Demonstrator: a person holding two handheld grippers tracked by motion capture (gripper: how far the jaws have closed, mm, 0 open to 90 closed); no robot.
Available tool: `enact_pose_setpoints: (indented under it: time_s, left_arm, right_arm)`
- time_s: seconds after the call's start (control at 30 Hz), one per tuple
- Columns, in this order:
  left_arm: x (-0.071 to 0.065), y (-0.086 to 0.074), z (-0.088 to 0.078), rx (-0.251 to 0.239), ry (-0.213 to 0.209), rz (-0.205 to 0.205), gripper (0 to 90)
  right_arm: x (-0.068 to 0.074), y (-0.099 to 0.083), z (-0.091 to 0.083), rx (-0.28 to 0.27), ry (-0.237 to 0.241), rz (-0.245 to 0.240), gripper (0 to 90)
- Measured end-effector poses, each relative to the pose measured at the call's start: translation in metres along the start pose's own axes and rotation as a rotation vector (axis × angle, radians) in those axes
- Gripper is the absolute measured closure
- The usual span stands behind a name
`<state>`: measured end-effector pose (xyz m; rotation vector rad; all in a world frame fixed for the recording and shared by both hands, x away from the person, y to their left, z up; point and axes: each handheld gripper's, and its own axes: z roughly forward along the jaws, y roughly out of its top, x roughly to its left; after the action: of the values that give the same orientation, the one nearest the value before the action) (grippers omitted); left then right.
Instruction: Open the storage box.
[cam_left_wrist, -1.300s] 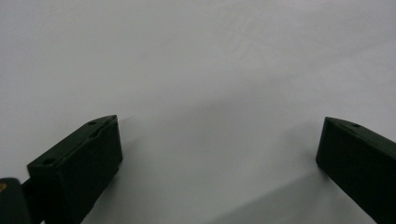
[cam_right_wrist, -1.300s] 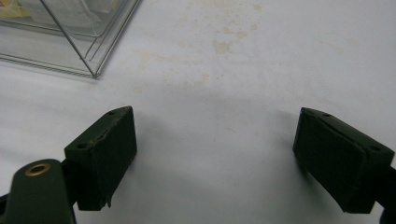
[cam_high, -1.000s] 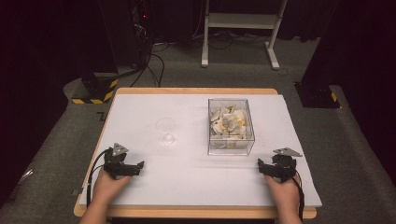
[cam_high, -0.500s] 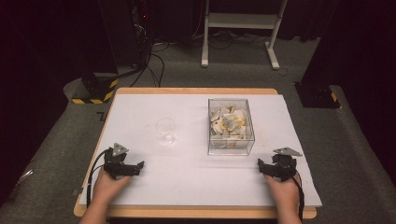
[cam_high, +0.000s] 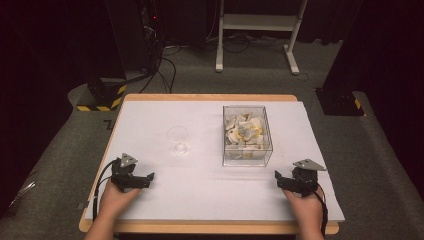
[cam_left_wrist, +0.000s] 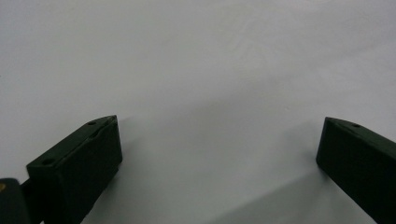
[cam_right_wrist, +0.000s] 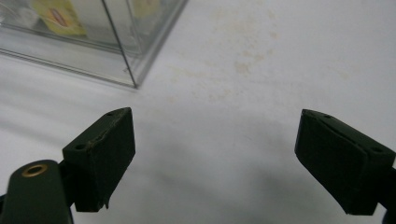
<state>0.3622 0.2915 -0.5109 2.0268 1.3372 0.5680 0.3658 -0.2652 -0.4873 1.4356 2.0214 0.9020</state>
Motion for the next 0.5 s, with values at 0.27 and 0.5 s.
enact_pose_setpoints:
  time_s: [0.27, 0.5]
  left_arm:
    - [0.001, 0.001, 0.001, 0.004, -0.004, 0.002, 0.0]
    - [0.001, 0.001, 0.0, 0.004, -0.003, 0.003, 0.0]
  right_arm:
    - [0.008, 0.0, -0.006, -0.042, 0.029, -0.036, 12.7]
    - [0.015, 0.003, -0.015, -0.083, 0.037, -0.032, 12.5]
